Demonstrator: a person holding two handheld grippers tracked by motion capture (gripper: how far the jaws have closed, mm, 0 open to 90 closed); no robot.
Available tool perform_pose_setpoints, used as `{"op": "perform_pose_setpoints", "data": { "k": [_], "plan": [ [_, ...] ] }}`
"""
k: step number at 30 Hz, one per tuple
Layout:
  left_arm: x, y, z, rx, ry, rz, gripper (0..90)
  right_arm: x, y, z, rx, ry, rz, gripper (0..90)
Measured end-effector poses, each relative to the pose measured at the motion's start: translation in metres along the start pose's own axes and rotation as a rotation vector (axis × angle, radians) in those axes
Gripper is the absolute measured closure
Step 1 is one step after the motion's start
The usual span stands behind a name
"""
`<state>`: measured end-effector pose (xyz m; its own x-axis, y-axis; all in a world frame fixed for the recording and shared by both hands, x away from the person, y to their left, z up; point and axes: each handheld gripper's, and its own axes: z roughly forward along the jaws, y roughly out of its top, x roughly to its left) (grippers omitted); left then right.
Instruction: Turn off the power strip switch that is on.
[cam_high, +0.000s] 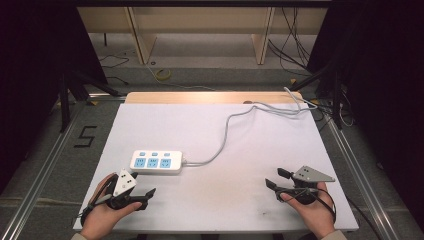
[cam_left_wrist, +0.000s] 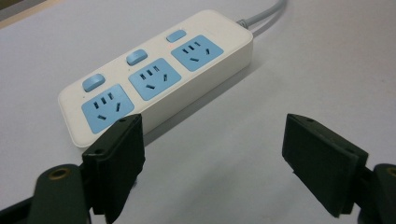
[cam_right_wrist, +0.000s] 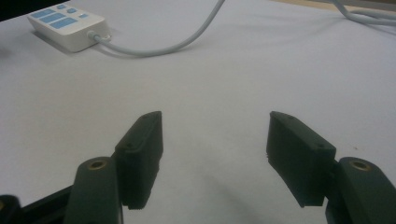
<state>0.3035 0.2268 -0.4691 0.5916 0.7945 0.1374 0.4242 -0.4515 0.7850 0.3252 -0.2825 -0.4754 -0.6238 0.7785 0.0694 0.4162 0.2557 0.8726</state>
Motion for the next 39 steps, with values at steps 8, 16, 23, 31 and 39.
{"op": "perform_pose_setpoints", "data": {
  "k": [8,16,23,31,39],
  "plan": [
    [-0.001,0.000,0.001,-0.002,0.002,0.007,21.5,0.000,0.000,0.001,-0.007,-0.006,-0.012,37.8],
    [-0.003,0.001,0.002,0.003,0.002,0.017,21.9,0.001,0.000,0.003,0.007,0.004,-0.028,42.0],
    [-0.003,0.001,0.003,0.004,0.002,0.024,21.9,0.004,0.001,0.004,0.061,0.005,-0.103,70.3],
    [-0.004,0.002,0.004,-0.004,0.008,0.027,21.9,0.012,0.005,0.005,0.112,0.009,-0.162,90.0],
    [-0.004,0.002,0.004,-0.005,0.005,0.029,21.9,0.028,0.018,0.018,0.111,0.043,-0.189,90.0]
  ]
}}
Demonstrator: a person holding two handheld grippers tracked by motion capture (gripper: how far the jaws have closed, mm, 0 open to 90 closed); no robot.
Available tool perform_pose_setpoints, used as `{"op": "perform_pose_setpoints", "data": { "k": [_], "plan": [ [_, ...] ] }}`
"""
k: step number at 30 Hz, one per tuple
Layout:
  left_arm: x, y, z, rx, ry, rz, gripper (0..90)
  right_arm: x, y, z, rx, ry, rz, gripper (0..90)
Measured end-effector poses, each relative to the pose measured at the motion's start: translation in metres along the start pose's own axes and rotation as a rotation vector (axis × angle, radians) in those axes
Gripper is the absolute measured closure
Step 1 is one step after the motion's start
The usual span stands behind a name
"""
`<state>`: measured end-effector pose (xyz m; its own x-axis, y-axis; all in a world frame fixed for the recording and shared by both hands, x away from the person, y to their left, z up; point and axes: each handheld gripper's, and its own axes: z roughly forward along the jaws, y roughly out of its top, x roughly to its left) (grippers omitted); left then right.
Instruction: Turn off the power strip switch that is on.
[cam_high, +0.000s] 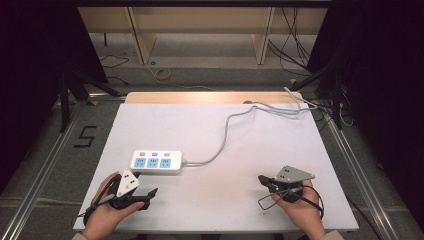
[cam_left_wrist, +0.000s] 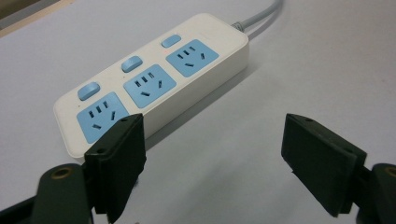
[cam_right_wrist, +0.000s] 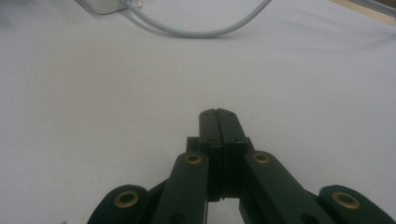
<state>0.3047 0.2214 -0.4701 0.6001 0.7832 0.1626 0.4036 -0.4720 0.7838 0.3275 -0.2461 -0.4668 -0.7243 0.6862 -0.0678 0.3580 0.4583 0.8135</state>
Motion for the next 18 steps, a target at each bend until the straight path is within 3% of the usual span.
{"op": "perform_pose_setpoints", "data": {
  "k": [18],
  "plan": [
    [0.000,0.000,0.000,-0.003,0.001,0.002,21.9,0.008,0.025,0.012,-0.034,0.031,-0.007,90.0]
  ]
}}
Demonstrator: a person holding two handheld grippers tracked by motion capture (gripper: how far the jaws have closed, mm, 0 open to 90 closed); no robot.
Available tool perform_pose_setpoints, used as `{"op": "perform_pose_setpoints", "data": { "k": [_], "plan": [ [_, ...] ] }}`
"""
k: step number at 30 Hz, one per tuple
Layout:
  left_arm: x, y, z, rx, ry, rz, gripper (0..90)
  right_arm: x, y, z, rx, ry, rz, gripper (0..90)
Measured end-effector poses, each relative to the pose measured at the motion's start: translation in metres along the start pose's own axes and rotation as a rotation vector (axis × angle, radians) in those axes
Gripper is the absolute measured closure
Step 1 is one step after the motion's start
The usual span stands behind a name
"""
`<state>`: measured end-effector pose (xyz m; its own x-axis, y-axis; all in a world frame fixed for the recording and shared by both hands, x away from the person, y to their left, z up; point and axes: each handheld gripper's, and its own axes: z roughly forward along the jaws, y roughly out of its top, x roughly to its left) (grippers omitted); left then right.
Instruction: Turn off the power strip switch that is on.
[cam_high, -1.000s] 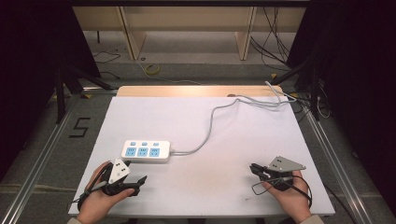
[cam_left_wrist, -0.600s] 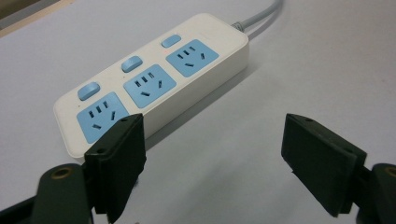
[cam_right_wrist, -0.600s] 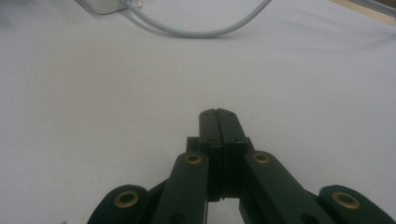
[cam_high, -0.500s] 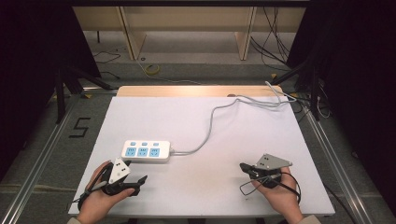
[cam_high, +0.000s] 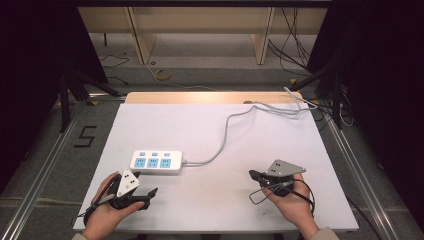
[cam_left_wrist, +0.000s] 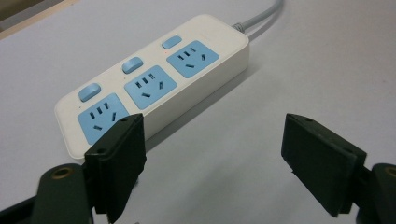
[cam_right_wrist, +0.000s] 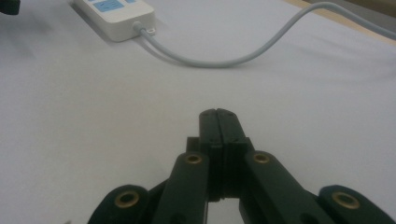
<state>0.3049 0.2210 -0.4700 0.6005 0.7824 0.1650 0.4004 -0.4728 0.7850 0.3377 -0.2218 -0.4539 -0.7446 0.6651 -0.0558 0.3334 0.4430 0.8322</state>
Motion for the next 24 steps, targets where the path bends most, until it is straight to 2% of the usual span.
{"op": "perform_pose_setpoints", "data": {
  "k": [24],
  "plan": [
    [-0.001,0.001,0.001,-0.002,-0.001,0.001,21.9,0.019,0.031,0.034,0.009,0.059,-0.059,90.0]
  ]
}}
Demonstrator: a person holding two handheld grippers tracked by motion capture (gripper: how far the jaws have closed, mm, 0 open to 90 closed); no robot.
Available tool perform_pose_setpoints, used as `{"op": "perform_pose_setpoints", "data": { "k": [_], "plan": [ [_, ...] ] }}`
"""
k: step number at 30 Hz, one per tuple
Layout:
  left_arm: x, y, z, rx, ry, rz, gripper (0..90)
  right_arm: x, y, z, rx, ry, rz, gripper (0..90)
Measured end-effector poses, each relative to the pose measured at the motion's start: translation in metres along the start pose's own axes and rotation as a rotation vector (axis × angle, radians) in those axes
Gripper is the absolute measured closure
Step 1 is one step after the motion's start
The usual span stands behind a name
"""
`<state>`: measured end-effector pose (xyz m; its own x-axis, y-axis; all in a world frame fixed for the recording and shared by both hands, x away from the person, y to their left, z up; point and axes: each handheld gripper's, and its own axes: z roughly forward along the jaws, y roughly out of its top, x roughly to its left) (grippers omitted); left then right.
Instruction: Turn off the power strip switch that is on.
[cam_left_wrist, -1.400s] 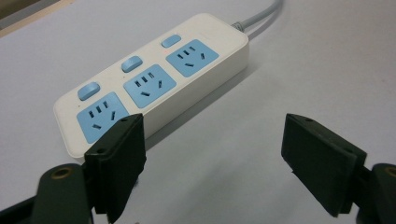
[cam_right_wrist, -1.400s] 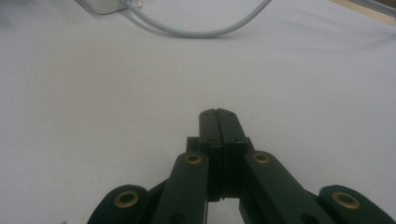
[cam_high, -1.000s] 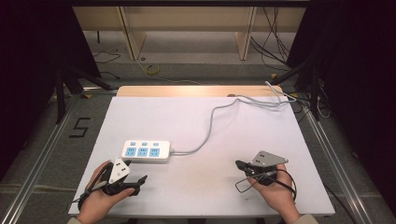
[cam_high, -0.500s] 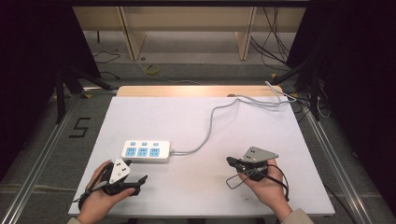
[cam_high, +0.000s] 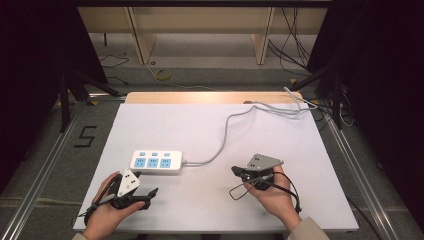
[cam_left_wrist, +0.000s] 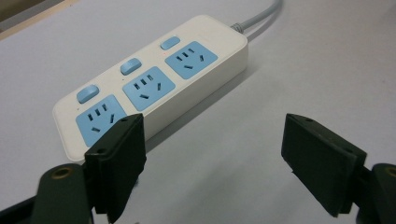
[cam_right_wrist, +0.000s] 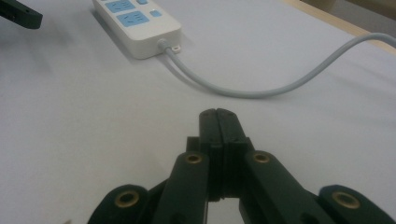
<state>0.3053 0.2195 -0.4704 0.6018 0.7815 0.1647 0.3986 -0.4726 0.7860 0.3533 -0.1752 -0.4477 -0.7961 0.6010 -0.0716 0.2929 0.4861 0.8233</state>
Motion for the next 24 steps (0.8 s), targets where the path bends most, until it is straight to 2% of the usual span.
{"op": "perform_pose_setpoints", "data": {
  "k": [24],
  "plan": [
    [-0.001,0.000,0.000,0.002,-0.004,0.012,21.9,0.012,0.029,0.037,0.025,0.035,-0.054,90.0]
  ]
}}
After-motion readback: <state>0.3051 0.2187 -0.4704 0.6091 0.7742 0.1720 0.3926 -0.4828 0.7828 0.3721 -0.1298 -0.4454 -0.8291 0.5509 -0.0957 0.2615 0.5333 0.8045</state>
